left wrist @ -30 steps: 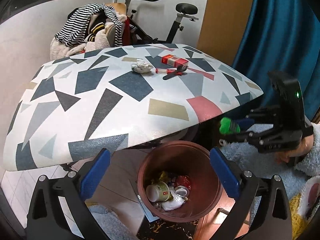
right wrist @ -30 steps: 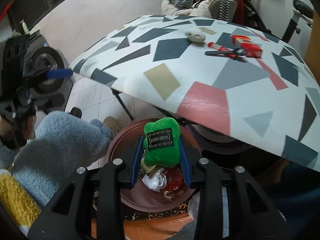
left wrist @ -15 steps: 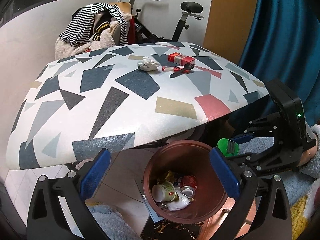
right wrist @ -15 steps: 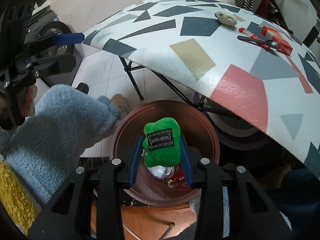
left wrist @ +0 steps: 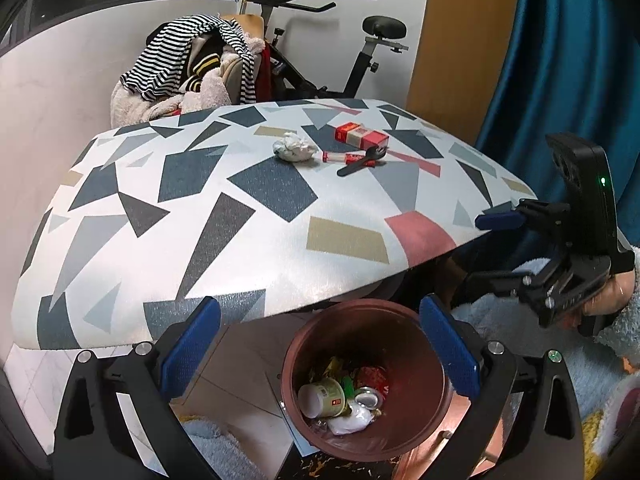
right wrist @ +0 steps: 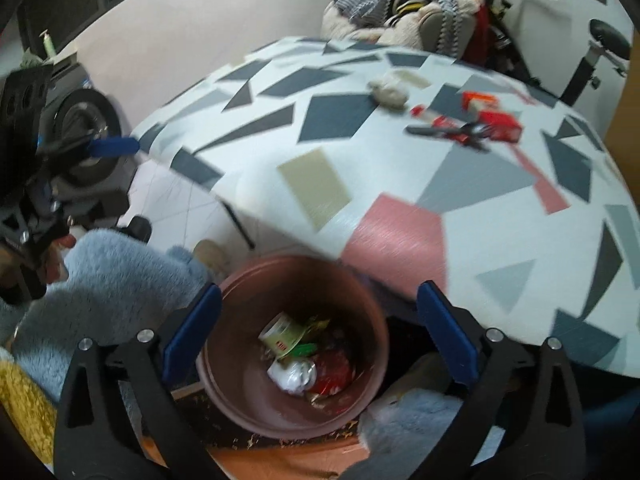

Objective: Collect trash
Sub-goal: 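Raise both grippers from the bin back over the table, then grasp the black plastic spork with the right gripper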

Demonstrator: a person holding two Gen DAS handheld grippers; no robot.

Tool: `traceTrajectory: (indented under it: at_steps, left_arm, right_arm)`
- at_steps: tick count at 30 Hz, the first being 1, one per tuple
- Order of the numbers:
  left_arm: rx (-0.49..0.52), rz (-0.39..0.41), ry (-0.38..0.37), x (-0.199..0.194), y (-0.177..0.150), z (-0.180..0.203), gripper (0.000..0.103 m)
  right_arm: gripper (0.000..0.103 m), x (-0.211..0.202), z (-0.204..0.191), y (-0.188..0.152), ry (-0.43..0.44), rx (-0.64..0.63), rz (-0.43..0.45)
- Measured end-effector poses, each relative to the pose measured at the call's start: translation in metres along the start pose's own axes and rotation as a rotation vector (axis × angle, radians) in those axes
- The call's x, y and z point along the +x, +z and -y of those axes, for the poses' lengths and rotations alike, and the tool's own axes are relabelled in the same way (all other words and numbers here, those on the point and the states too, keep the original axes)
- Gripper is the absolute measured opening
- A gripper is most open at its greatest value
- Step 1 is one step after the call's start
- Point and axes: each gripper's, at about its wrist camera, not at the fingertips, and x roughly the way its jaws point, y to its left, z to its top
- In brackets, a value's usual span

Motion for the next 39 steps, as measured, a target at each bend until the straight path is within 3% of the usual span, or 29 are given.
traceTrajectory:
  at_steps: [12, 17, 28, 37, 39]
  left_arm:
    - [-0.004, 0.046, 0.008, -0.001, 0.020, -0.005, 0.097]
    - [-0.013, 0.056, 0.013, 0.003, 0.030, -0.012, 0.097]
    - [-0.011, 0.066, 0.025, 0.015, 0.052, -0.026, 0.097]
    - [-0.007, 0.058, 0.025, 0.037, 0.067, -0.035, 0.097]
    - [-0.004, 0.051, 0.031, 0.045, 0.069, -0.037, 0.097]
  right_arm:
    - [0.097, -0.018, 0.035, 0.026, -0.105, 0.030, 0.054]
    - [0.097, -0.021, 0.047, 0.034, -0.078, 0.024, 0.068]
    - [0.097, -0.014, 0.055, 0.048, -0.108, 0.007, 0.069]
    - [0.097, 0.003, 0.080, 0.060, -0.088, 0.057, 0.054]
    - [0.097, 0.007, 0.085, 0.062, -0.119, 0.060, 0.042]
